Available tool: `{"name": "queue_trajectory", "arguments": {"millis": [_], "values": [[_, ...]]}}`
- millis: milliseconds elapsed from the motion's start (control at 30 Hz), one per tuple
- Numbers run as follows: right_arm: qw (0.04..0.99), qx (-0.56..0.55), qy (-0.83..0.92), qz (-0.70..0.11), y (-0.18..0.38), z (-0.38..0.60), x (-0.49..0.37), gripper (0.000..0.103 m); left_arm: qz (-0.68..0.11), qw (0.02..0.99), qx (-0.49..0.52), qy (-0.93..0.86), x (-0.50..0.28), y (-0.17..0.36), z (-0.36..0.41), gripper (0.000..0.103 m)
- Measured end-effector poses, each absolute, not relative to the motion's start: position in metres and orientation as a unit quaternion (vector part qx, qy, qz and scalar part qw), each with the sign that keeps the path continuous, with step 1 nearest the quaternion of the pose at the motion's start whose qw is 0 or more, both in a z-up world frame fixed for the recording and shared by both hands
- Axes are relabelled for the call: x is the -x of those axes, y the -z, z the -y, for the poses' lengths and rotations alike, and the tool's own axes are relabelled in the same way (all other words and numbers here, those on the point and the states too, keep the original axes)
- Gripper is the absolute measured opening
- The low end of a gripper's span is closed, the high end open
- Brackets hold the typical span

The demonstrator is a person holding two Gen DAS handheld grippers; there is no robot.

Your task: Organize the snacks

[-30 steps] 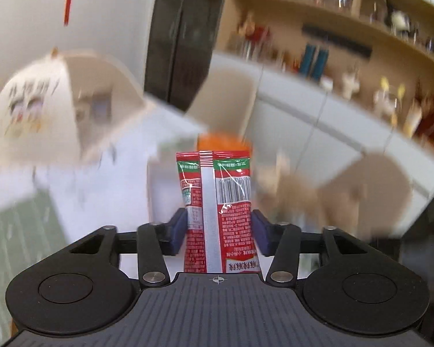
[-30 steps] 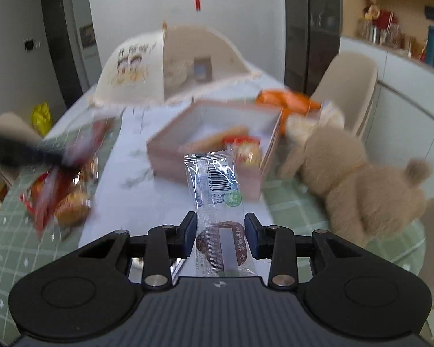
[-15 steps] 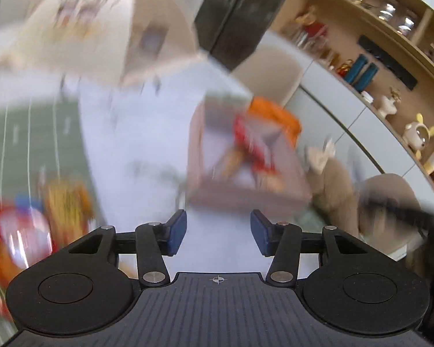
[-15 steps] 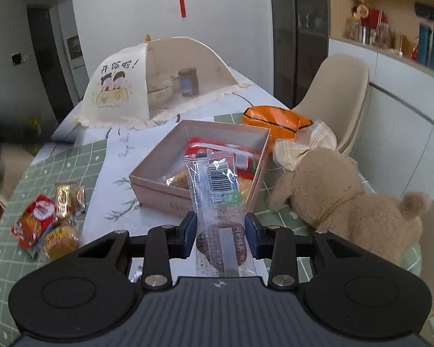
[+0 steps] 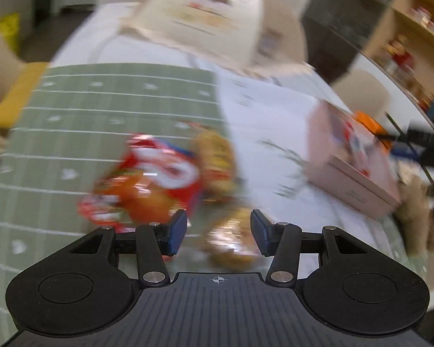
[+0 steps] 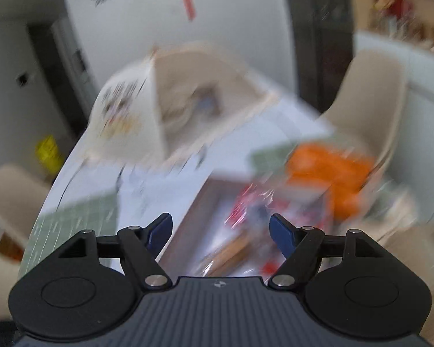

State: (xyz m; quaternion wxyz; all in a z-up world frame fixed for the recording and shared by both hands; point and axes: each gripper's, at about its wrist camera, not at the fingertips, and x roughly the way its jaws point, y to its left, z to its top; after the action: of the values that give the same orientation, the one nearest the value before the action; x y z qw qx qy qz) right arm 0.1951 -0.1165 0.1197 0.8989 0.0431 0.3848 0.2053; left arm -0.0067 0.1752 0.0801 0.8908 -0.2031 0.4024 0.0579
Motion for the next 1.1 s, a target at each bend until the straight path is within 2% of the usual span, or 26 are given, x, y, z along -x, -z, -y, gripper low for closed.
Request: {"name": "queue_trajectory", "arguments": {"millis": [267,500,533,600,633,667,900,1000,1067,1100], "values": [[0.833,0.004,-0.338,-0.438,-0.060,-0.044,-0.162,0.075,-0.406,0.877,0.238,-0.095,0.023,-0.076,-0.219,0.053],[0.838,0.068,-0.329,-0.430,-0.035,-0.130,-0.187,0.075,-0.422,0.870,0.247,-0.063,0.030,-0.063,-0.216,0.052],[0.833,0.078,-0.329,-0.438,-0.031,-0.129,-0.188,0.070,-0.423,0.870,0.248,-0.061,0.030,-0.063,-0.217,0.052],[0.822,0.094,-0.326,-0.458,-0.023,-0.117,-0.187,0.047,-0.422,0.870,0.250,-0.056,0.030,-0.061,-0.217,0.052],[0.822,0.101,-0.326,-0.456,-0.023,-0.107,-0.183,0.041,-0.423,0.869,0.250,-0.052,0.028,-0.060,-0.217,0.052],[0.823,0.110,-0.324,-0.453,-0.023,-0.096,-0.177,0.041,-0.424,0.869,0.250,-0.046,0.027,-0.060,-0.215,0.052],[0.832,0.133,-0.291,-0.453,-0.024,-0.013,-0.141,0.041,-0.444,0.869,0.217,0.031,0.004,-0.059,-0.169,0.052],[0.839,0.132,-0.272,-0.452,-0.025,0.020,-0.132,0.044,-0.456,0.866,0.195,0.059,-0.003,-0.058,-0.141,0.052],[0.846,0.132,-0.258,-0.447,-0.028,0.042,-0.122,0.059,-0.466,0.863,0.180,0.077,-0.008,-0.057,-0.125,0.052],[0.850,0.129,-0.254,-0.443,-0.030,0.052,-0.116,0.064,-0.471,0.860,0.174,0.085,-0.009,-0.057,-0.118,0.052]]}}
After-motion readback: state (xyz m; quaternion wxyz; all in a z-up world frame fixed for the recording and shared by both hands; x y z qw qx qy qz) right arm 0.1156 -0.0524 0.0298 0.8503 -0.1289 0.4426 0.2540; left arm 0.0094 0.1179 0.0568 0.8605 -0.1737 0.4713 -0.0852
